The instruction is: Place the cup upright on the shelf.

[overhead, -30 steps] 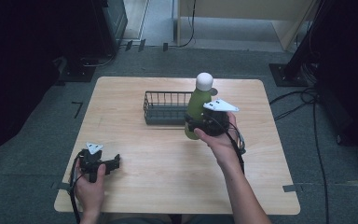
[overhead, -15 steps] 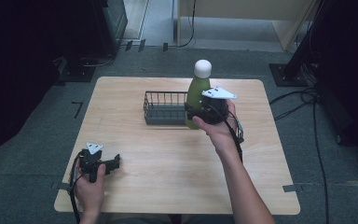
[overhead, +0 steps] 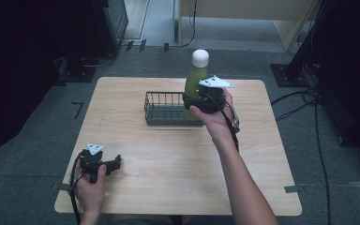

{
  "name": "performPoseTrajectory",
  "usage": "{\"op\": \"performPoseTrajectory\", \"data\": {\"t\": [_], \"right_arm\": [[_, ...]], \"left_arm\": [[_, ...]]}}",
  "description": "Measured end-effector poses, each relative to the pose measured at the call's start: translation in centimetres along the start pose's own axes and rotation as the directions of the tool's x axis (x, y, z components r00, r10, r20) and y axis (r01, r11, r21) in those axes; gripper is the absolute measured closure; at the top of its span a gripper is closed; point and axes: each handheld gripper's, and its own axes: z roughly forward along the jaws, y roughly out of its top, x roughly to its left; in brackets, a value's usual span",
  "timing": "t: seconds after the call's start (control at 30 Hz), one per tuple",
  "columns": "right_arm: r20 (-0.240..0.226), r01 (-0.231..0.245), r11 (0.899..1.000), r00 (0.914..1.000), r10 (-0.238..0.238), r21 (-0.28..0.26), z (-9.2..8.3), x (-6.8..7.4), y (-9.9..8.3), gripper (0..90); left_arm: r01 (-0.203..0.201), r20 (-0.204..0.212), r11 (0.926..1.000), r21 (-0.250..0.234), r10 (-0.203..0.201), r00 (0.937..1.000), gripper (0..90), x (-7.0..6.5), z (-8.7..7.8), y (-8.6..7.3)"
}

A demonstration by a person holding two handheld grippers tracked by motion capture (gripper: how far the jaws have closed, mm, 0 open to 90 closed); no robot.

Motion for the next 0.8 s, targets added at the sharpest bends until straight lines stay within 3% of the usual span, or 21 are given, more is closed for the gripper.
{"op": "performPoseTrajectory", "data": {"t": [0.43,0.8], "right_arm": [[0.044,0.015,1.0,0.9989,-0.014,-0.014,2.9,0.0,1.6,20.3],[0.085,0.026,1.0,0.9961,-0.026,0.002,5.7,-0.8,1.2,20.3]], "left_arm": [[0.001,0.002,1.0,-0.002,-0.001,1.0,0.9,0.0,0.0,0.0],[-0.001,0.003,1.0,-0.001,0.001,1.0,0.9,0.0,0.0,0.0]]}}
